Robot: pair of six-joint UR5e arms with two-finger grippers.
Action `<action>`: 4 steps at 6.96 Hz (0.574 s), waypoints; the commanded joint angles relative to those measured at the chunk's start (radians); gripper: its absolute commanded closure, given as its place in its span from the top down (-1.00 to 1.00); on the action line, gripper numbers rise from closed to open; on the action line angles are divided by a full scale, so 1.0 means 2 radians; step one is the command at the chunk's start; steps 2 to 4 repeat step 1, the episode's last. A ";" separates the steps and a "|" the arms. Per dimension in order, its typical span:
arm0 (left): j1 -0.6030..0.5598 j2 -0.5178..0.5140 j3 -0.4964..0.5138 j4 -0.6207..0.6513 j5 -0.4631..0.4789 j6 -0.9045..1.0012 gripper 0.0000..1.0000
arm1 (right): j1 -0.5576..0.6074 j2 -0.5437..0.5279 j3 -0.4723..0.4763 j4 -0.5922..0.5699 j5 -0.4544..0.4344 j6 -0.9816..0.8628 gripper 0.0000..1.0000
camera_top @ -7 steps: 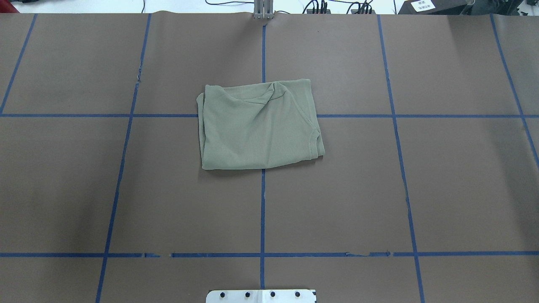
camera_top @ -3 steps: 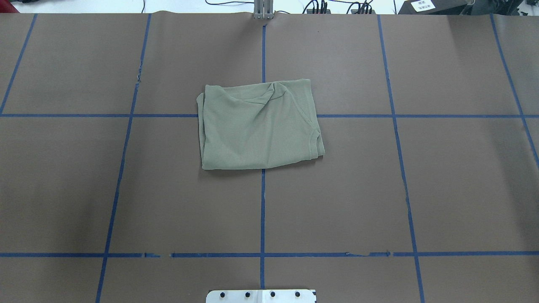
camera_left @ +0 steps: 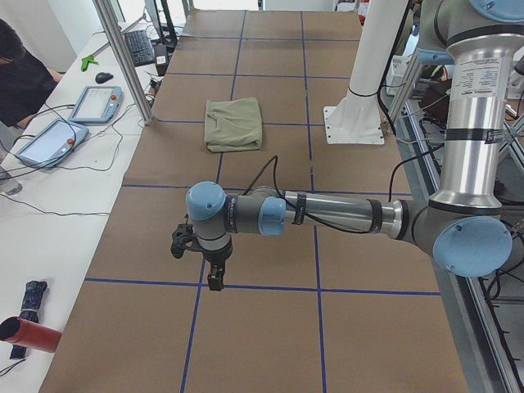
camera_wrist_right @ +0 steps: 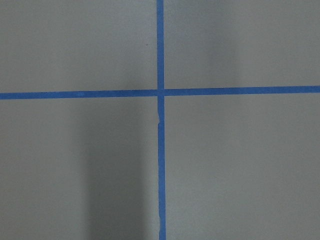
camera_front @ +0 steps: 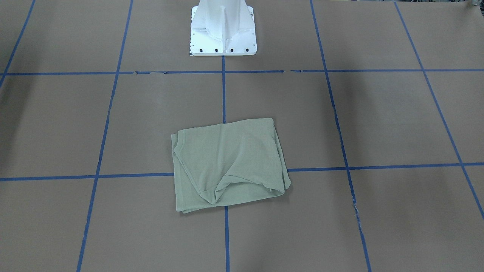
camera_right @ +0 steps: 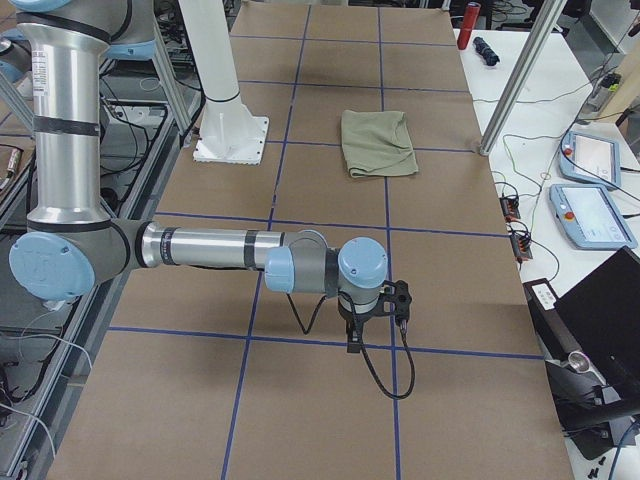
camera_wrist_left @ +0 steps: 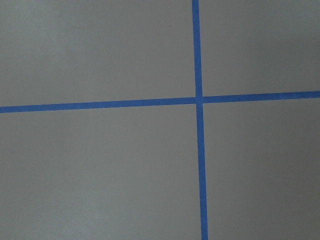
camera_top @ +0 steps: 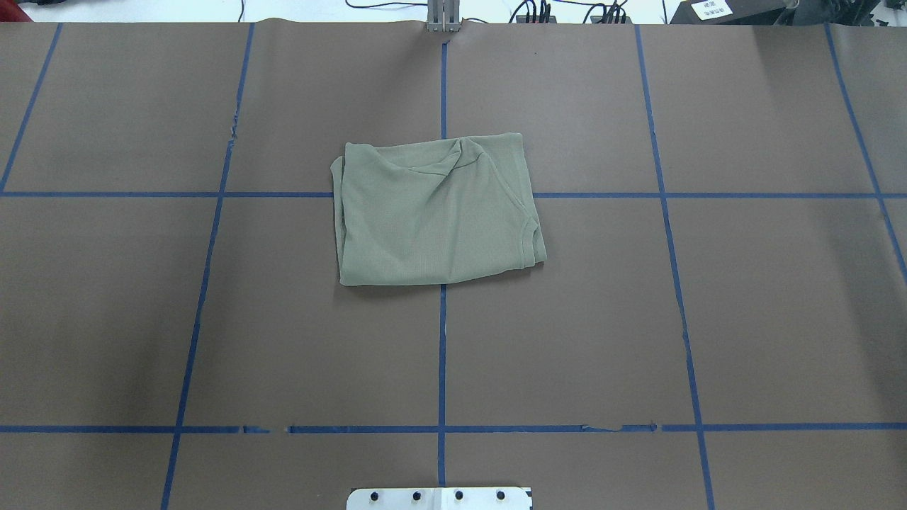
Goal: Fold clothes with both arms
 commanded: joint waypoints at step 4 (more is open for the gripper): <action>0.001 0.000 0.001 0.000 0.000 0.000 1.00 | 0.000 0.000 0.001 0.000 0.000 0.000 1.00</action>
